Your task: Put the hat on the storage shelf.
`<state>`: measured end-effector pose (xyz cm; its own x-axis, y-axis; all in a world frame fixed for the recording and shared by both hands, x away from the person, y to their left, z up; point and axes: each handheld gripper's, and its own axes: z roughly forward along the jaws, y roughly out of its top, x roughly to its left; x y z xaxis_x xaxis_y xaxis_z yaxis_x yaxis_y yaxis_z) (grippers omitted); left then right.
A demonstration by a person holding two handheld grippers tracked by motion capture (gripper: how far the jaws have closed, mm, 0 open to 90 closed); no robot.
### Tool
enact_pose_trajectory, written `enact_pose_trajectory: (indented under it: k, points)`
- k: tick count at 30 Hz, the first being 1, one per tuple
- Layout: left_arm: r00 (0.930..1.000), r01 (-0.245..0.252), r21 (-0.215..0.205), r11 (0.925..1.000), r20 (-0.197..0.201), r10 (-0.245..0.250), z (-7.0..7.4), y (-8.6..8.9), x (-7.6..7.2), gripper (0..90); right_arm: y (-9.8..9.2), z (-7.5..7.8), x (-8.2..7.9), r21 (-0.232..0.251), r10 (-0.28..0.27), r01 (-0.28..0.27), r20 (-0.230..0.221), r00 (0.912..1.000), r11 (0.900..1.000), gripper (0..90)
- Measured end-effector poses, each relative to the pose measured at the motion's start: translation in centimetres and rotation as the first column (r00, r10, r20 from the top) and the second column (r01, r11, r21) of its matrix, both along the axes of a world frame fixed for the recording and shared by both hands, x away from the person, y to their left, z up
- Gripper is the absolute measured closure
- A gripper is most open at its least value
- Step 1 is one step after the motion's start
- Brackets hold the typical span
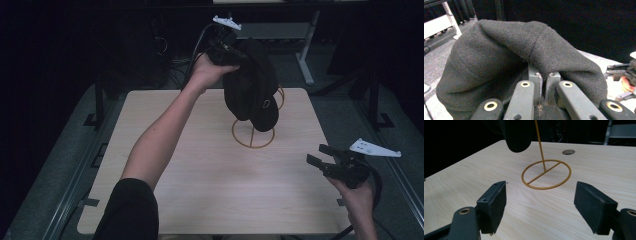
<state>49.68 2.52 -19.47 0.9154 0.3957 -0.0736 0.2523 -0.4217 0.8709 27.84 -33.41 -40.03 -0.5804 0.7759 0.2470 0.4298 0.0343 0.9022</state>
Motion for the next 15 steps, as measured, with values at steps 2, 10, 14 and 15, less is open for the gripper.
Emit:
enact_pose_trajectory:
  k: [2, 10, 14, 15]
  points:
    - [1.0000, 0.002, 0.005, 1.0000, 0.001, -0.002, -0.1, -0.3, 0.1, 86.4, 0.0, 0.0, 0.1, 0.000, 0.001, -0.001, 0.000, 1.0000, 1.000, 25.7]
    - [0.9993, 0.030, 0.069, 0.9972, -0.026, -0.028, -2.3, -4.7, 1.0, 84.8, 0.2, -0.4, 0.3, -0.001, 0.017, -0.017, -0.014, 0.9998, 1.000, 27.6]
    - [0.9980, 0.044, 0.119, 0.9919, -0.051, -0.038, -3.4, -6.7, 1.4, 80.2, 0.3, -0.9, 0.5, -0.004, 0.023, -0.023, -0.029, 0.9993, 1.000, 27.1]
    - [0.9981, 0.042, 0.112, 0.9929, -0.050, -0.037, -3.5, -6.9, 1.4, 80.0, 0.3, -1.0, 0.5, -0.001, 0.022, -0.022, -0.030, 0.9993, 1.000, 26.9]
